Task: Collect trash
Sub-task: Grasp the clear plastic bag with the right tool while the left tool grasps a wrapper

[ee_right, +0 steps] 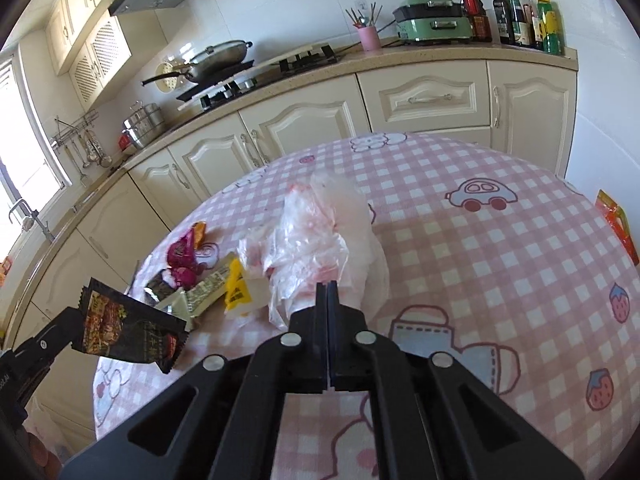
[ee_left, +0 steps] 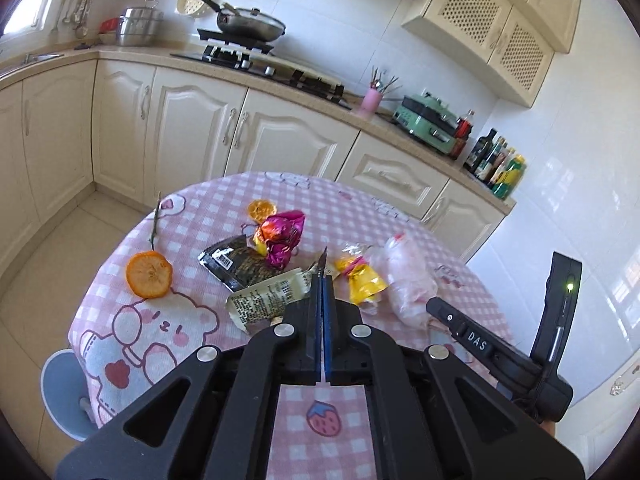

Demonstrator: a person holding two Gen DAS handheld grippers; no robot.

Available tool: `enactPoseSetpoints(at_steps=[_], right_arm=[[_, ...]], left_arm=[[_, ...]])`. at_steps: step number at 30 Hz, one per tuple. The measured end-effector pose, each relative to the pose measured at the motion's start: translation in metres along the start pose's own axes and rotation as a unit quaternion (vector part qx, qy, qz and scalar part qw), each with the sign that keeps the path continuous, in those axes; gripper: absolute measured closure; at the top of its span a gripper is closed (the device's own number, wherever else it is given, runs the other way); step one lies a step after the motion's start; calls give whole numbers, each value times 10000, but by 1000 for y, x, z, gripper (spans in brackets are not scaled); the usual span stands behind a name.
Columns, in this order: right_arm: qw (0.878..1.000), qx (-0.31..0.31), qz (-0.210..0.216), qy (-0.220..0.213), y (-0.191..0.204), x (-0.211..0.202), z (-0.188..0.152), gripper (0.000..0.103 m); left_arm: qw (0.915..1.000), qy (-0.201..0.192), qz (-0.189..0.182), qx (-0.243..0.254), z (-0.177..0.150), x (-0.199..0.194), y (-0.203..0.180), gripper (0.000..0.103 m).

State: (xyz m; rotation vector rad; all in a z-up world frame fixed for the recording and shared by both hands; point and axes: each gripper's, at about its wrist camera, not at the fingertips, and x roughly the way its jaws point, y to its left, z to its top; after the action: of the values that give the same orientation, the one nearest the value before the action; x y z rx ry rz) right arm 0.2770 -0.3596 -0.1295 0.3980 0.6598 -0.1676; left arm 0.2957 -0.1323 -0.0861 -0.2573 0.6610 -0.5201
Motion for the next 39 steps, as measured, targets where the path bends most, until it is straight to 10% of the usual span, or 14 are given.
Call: enactPoseSetpoints(at_steps=[15,19,25,31,39], right_arm=[[9978,-403,526,29,54,-54,-21,99],[9989,-444,-13,-111,60,-49,-38,44],[9987,-272,-433,-65,47,-26,-38,38],[9995,23,83,320,36,-1,-38,57],[9984,-456,122,-303,69,-40,-39,65]], left_arm=[[9983,-544,42,-179,7,-56,17,103],[9986,-471,186,-151,0,-52,19,103],[9984,-439,298,-177,-3,-49,25,103],[9985,-406,335,-145,-4,-47,26,103],[9980,-520,217,-288,-3,-62,36,103]])
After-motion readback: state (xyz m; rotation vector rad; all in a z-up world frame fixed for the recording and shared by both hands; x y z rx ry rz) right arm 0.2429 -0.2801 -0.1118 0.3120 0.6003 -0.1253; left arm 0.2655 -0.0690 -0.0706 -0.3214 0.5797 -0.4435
